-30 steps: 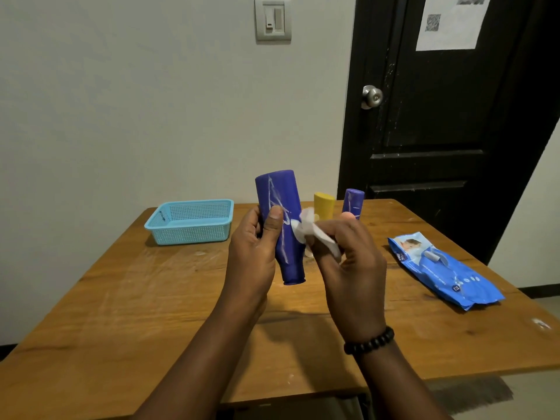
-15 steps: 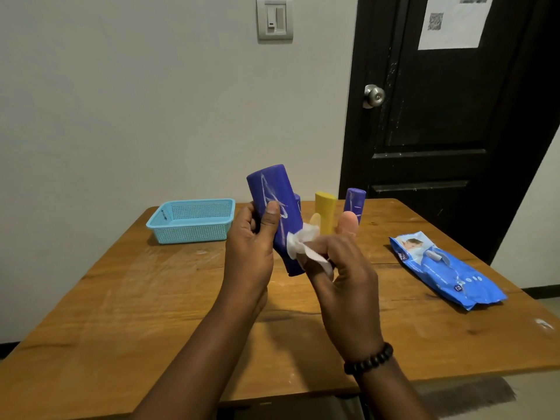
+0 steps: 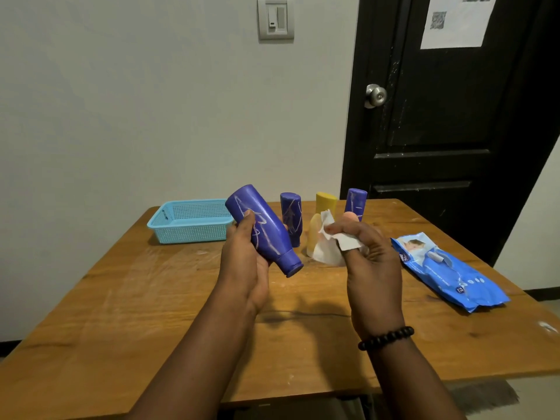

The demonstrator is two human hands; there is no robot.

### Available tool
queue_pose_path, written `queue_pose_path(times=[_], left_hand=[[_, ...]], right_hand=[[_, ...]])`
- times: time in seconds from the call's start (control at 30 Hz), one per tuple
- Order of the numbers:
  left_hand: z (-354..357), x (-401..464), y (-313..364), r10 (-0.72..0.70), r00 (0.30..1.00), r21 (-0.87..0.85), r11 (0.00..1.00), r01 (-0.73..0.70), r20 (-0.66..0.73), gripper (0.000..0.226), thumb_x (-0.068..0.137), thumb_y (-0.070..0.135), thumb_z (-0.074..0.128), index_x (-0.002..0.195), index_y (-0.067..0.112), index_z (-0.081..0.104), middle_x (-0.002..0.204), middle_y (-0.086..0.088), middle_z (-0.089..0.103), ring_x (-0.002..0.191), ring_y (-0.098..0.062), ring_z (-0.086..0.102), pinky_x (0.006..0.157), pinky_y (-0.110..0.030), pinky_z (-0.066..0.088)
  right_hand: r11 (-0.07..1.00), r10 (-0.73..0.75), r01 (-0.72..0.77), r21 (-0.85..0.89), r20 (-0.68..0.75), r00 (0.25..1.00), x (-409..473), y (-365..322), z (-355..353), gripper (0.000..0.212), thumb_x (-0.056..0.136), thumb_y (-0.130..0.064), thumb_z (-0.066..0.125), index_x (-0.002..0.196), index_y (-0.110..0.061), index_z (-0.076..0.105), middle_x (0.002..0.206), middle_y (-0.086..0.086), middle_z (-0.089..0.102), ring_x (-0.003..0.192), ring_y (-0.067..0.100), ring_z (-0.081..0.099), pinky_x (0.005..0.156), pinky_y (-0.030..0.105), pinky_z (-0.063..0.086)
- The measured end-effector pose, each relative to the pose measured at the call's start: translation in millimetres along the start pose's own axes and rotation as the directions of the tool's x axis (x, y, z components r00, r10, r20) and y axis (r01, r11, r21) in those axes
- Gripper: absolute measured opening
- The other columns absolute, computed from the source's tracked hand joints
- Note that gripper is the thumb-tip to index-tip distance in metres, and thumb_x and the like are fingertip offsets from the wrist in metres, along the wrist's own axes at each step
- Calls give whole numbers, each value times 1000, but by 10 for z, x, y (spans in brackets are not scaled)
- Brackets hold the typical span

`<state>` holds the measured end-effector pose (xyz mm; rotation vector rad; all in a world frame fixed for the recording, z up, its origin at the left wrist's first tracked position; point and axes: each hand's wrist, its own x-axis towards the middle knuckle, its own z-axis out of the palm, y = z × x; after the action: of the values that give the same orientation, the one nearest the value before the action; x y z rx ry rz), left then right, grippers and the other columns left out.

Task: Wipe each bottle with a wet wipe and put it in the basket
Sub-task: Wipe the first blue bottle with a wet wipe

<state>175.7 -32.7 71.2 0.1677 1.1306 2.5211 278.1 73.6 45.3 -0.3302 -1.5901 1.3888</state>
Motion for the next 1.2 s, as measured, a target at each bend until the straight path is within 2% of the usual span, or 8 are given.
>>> queue_pose_path(times=[0.2, 0.33, 0.47, 0.7, 0.9, 1.0, 1.1, 1.2], left_hand=[[2, 27, 21, -121, 985, -92, 987, 133, 124, 18, 103, 18, 44, 111, 7, 55, 95, -13, 62, 86, -22, 64, 85, -45, 54], [50, -23, -107, -205, 970, -42, 976, 212, 132, 26, 104, 15, 42, 111, -3, 61, 90, -15, 71, 77, -19, 70, 76, -36, 60], [53, -95, -192, -235, 957, -93, 963, 253, 172, 40, 106, 25, 41, 129, -4, 56, 113, -22, 71, 86, -22, 74, 76, -35, 61], [-50, -91, -122, -181, 906, 61, 983, 171, 382, 46, 106, 29, 35, 143, 4, 46, 138, -19, 59, 131, -30, 54, 113, -52, 39], [-60, -109, -85, -114, 888, 101, 992, 77, 445, 48, 95, 26, 48, 138, 4, 52, 135, -16, 62, 120, -25, 61, 100, -46, 53], [-71, -102, -73, -98, 884, 94, 994, 62, 457, 45, 99, 26, 51, 139, 5, 52, 136, -16, 62, 116, -27, 64, 94, -46, 55], [-96, -102, -66, -94, 888, 65, 995, 73, 450, 51, 95, 26, 56, 140, 2, 50, 137, -22, 58, 121, -38, 58, 97, -54, 53], [-96, -97, -41, -91, 875, 30, 996, 87, 476, 50, 95, 23, 57, 140, 2, 50, 139, -24, 57, 122, -37, 58, 96, -53, 54]], right_hand=[[994, 104, -106, 25, 89, 991, 53, 26, 43, 18, 93, -30, 60, 106, -30, 72, 138, -7, 54, 132, -1, 41, 99, 31, 46], [994, 18, -7, -114, 95, 995, -34, -12, 188, 27, 86, -33, 69, 113, -29, 68, 121, -17, 53, 112, -20, 45, 80, 7, 47], [978, -29, 42, -202, 67, 997, -59, 16, 265, 32, 85, -25, 73, 117, -27, 66, 120, -8, 52, 105, -1, 54, 72, 6, 49], [971, -76, 78, -226, 16, 997, 78, 10, 191, 25, 87, -18, 70, 109, -29, 68, 117, -9, 56, 108, -29, 38, 79, -5, 36], [960, -174, 169, -222, 0, 985, 42, -41, 213, 18, 88, -23, 68, 106, -22, 70, 111, -10, 57, 108, -5, 53, 82, 8, 46], [979, -153, 149, -140, -16, 988, 39, -93, 202, 23, 90, -33, 60, 103, -18, 70, 109, -9, 60, 103, -6, 54, 75, 6, 46], [970, -186, 179, -162, -30, 982, 120, -184, 140, 14, 92, -18, 61, 106, -20, 64, 105, -18, 59, 97, -8, 56, 71, 5, 46], [970, -191, 200, -139, 77, 979, 212, -276, 106, 32, 92, -11, 63, 117, -28, 54, 106, -18, 58, 97, -8, 58, 69, 9, 51]])
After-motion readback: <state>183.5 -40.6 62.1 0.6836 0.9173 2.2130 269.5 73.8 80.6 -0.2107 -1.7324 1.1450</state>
